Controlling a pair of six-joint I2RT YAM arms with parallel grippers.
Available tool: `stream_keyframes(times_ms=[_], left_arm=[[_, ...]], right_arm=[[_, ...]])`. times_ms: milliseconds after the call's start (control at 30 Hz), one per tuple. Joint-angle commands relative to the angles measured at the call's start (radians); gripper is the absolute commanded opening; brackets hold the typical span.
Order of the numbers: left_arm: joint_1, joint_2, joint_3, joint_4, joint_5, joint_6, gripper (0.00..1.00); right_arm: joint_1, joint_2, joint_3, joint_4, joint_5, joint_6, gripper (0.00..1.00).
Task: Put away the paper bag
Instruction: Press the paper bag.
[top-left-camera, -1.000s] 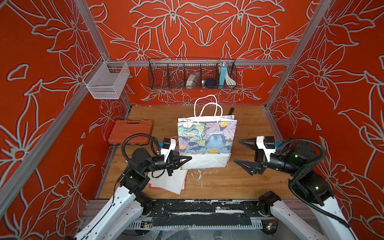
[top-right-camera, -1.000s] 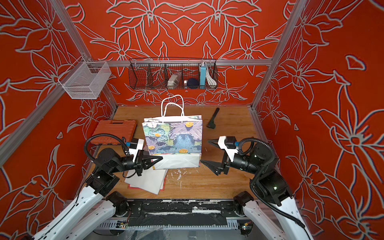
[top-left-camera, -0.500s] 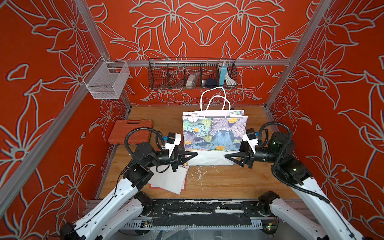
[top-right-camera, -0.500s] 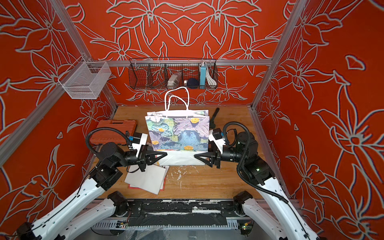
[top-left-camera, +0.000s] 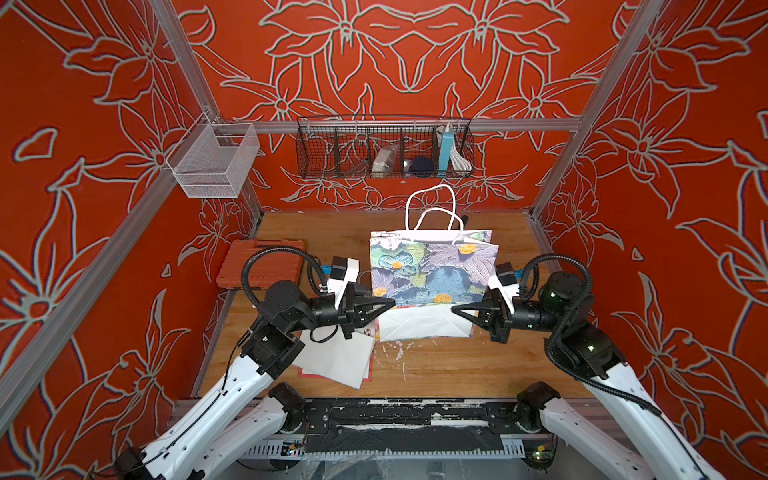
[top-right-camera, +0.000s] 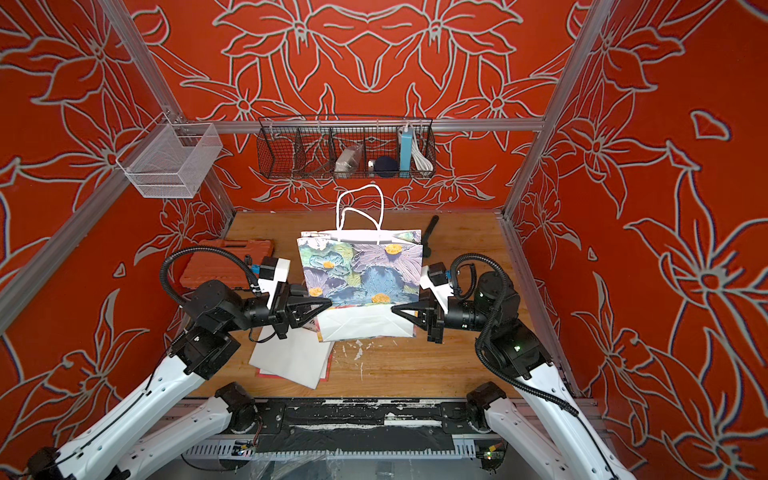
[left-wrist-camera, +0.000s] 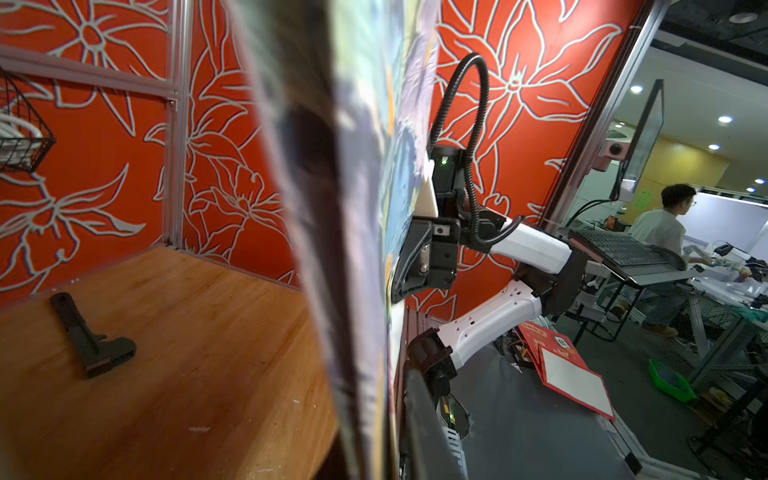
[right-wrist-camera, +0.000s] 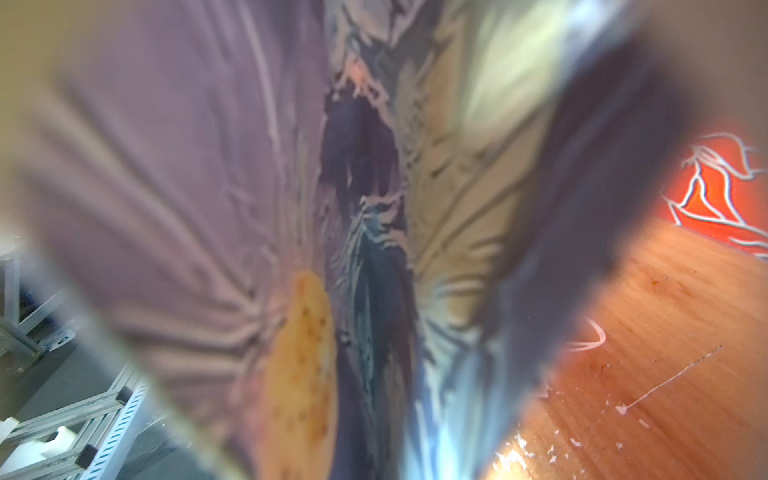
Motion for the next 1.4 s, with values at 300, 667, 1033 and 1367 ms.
stream_keyframes(times_ms=[300,667,1033,1367], left_arm=[[-0.005,-0.005,0.084,0.042,-0.033,-0.062,0.46],[-0.008,0.001,0.110,0.091,-0.219,-0.112,0.47],[-0.010,0.044,0.142,0.149,-0.329,-0.070,0.70],[-0.010,-0.053,0.137,-0.085,-0.775,0.043,0.84]], right_arm=[[0.001,-0.023,0.000,-0.134,-0.051,-0.065,0.00],[0.002,-0.005,-0.007,-0.219,-0.066,-0.110,0.00],[0.001,0.030,-0.003,-0.258,-0.036,-0.122,0.00],[0.110,0.070,-0.056,-0.105,0.151,0.098,0.00]])
